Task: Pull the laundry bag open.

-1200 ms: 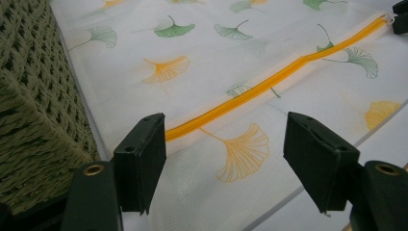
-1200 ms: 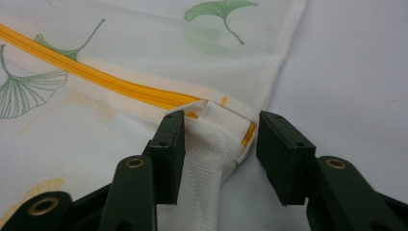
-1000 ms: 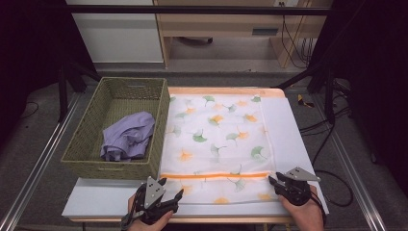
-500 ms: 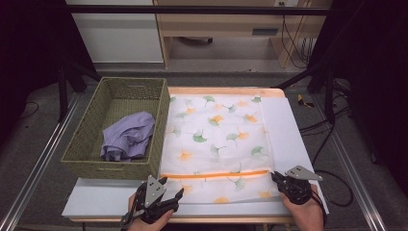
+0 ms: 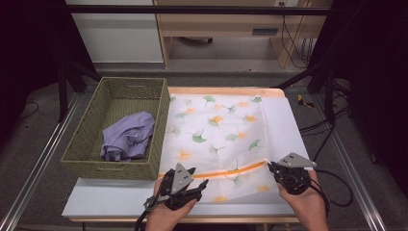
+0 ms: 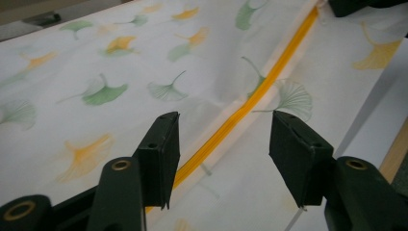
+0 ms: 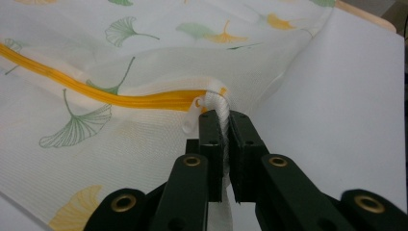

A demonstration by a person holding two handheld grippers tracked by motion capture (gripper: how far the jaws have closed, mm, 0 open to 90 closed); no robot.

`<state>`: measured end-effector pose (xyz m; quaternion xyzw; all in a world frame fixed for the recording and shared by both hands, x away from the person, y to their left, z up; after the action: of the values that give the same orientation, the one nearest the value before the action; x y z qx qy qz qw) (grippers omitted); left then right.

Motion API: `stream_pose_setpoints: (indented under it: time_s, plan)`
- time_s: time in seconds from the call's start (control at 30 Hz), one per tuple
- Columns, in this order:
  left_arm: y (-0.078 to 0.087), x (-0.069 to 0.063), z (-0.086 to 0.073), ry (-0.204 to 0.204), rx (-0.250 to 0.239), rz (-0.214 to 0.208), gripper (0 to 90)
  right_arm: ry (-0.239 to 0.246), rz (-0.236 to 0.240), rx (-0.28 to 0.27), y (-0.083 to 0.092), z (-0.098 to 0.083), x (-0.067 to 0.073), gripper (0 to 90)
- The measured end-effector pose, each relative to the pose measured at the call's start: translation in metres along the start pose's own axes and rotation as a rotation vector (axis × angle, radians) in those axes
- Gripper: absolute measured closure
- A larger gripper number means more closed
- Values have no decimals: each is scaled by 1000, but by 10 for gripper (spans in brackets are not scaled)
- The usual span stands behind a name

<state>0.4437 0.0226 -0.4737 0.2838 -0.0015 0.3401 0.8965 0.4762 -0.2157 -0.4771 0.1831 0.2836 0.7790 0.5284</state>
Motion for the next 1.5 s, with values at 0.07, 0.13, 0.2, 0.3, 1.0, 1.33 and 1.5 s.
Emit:
stream_pose_setpoints:
  time_s: [0.07, 0.13, 0.2, 0.3, 1.0, 1.33, 1.5]
  plan:
    - [-4, -4, 4, -8, 1, -10, 447, 5, -1, -3, 1, 3, 1, 858]
    - [-17, -14, 15, -25, -2, -41, 470, 17, -2, -2, 3, 10, 5, 863]
    - [-21, -17, 19, -28, -7, -49, 471, 26, 1, -3, 4, 13, 6, 863]
    - [-36, -28, 35, -37, -25, -72, 486, 46, 5, -2, 3, 19, 9, 865]
    - [-89, -54, 82, -21, -135, -157, 728, 79, -26, 7, 3, 34, 18, 867]
    - [-101, -56, 83, -2, -125, -166, 749, 93, -39, 13, 6, 34, 21, 867]
    - [-105, -56, 85, -1, -121, -165, 742, 100, -35, 9, 7, 36, 25, 867]
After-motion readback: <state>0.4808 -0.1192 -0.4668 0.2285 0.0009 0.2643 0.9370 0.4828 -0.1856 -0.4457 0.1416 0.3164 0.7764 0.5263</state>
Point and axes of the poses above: each handheld gripper's, and its own axes: y roughly backward along the jaws, z roughly out of its top, x roughly to its left, the point moved 10 cm from there along -y, roughly forward along the jaws, and after that the axes turned 10 degrees about -y, right-handed, at the moved point
